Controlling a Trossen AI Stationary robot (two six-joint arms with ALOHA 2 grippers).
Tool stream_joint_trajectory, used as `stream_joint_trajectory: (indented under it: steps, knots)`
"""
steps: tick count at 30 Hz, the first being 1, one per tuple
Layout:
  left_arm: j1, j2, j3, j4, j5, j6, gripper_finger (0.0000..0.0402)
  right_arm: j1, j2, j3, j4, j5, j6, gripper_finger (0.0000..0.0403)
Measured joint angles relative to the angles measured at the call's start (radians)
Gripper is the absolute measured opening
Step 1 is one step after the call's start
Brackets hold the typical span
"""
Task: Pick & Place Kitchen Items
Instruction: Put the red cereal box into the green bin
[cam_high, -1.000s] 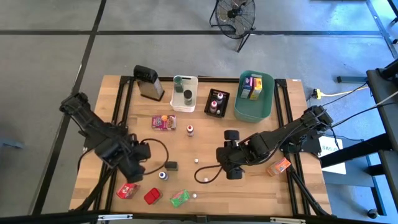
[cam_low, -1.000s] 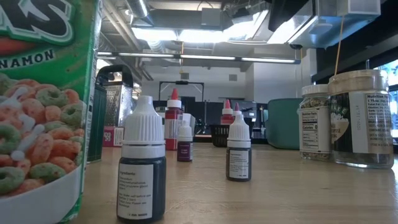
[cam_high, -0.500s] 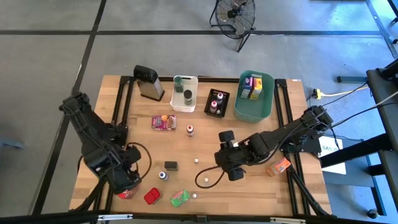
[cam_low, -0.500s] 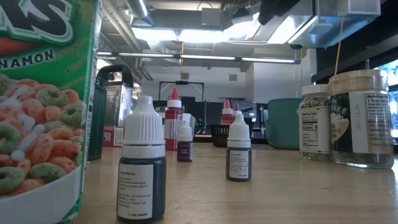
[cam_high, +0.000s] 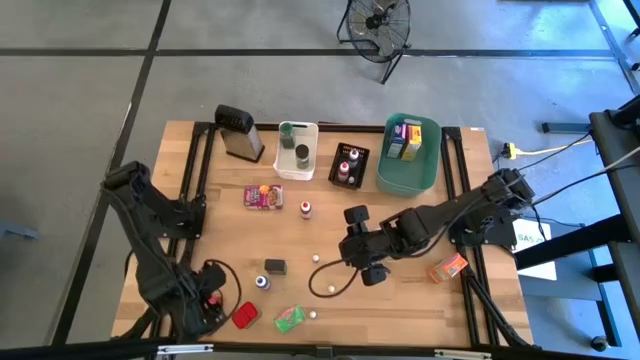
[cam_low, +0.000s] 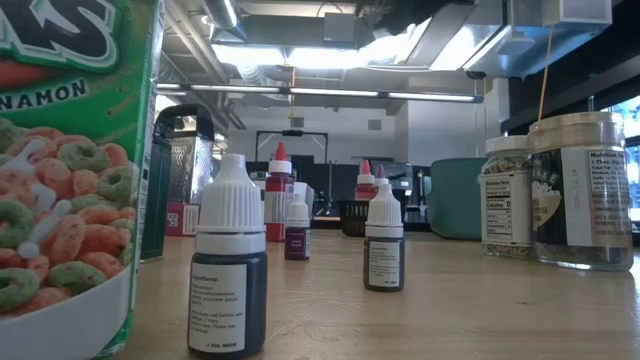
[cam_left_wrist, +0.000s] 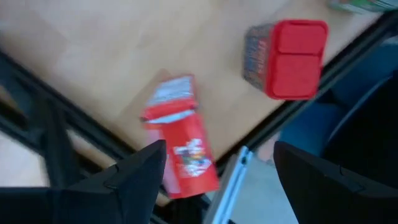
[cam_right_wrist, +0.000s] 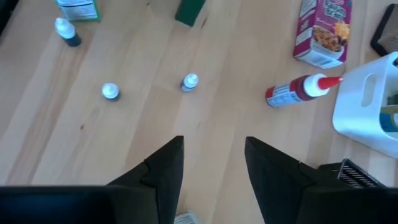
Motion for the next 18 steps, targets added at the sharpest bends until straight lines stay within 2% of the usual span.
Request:
stream_joint_trajectory:
  steps: [7,18]
  knots:
    - [-0.009,0.043,0.000,0.015,0.079,-0.073,0.0292,-0.040,0.000,0.000,0.013,0.000,-0.033,0.0171]
    - [-0.084,0.043,0.000,0.014,0.050,-0.213,0.0292,-0.080,0.000,0.000,0.013,-0.002,-0.034,0.0171]
